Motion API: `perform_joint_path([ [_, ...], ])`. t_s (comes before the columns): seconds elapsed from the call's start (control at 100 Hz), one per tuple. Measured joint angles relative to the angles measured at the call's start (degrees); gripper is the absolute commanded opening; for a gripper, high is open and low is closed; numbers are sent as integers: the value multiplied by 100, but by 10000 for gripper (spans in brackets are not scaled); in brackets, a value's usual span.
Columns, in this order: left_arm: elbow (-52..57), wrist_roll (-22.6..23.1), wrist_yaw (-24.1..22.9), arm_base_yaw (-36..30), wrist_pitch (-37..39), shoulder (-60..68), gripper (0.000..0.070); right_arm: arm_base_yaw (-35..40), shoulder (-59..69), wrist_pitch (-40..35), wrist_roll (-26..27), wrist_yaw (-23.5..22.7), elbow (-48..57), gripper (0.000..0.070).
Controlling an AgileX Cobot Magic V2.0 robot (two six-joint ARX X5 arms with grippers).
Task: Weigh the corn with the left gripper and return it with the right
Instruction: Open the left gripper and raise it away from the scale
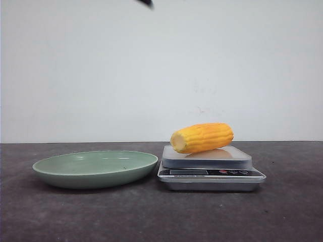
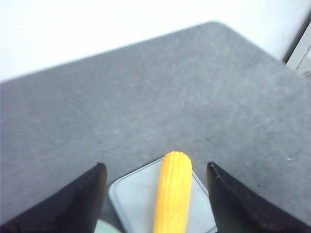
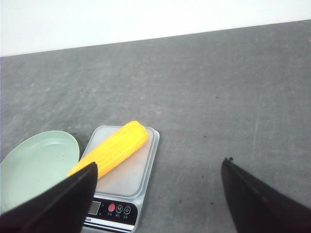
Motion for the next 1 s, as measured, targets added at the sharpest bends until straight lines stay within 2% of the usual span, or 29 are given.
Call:
perform_joint_path([
  [0.22,0,142,-627,-2,-1209,-1609,393,0,0,-48,-35,0,0,514],
  [0.44,0,199,-1742,-2,-2374,-2806,392,0,0,-46,-109,-44,0,514],
  [0.55,0,138,-2105,-2,-2872,-3418,392,0,0,-46,-127,-46,0,514],
  [0.71,0,-188,-2647,-7,-3604,-4321,392,116,9,46,-133,-151,0,514],
  [0.94,-46,-1064,-2802,-7,-5198,-5101,391,590,402,326,-136,-149,11,515],
  [1.0,-125,-1252,-2800,-4,-5248,-5243,391,765,595,459,-136,-133,11,520],
])
